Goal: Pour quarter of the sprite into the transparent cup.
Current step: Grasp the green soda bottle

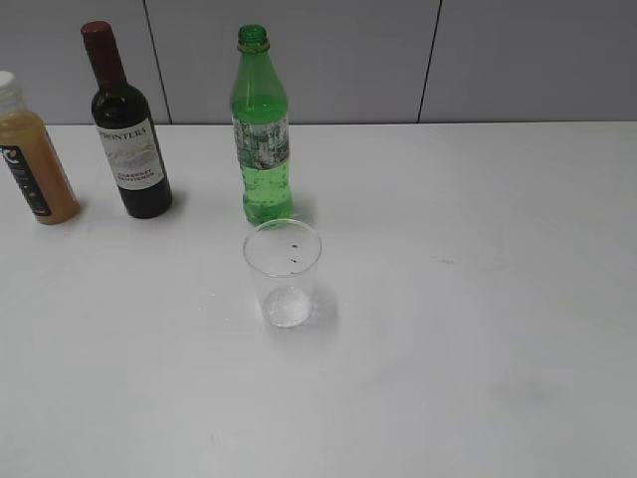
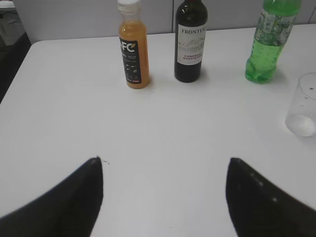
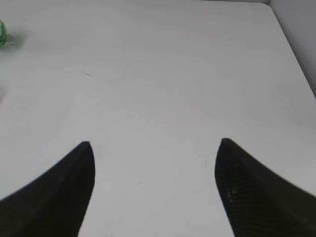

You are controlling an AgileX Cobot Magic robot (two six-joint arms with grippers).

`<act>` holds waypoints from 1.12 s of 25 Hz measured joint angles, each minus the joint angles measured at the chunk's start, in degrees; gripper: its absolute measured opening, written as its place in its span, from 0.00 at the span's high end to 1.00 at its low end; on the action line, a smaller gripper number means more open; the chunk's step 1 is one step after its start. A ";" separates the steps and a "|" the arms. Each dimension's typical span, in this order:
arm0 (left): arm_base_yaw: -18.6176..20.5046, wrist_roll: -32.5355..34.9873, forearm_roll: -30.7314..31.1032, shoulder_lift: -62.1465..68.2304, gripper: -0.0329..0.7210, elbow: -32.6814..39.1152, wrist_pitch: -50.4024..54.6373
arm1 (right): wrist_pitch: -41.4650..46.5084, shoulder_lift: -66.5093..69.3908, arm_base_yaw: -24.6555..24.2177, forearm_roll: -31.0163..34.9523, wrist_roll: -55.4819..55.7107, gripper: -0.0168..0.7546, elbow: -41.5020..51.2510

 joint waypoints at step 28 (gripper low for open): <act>-0.68 13.27 -9.63 34.26 0.17 0.00 -54.67 | 0.00 0.00 0.00 0.05 0.00 0.22 0.00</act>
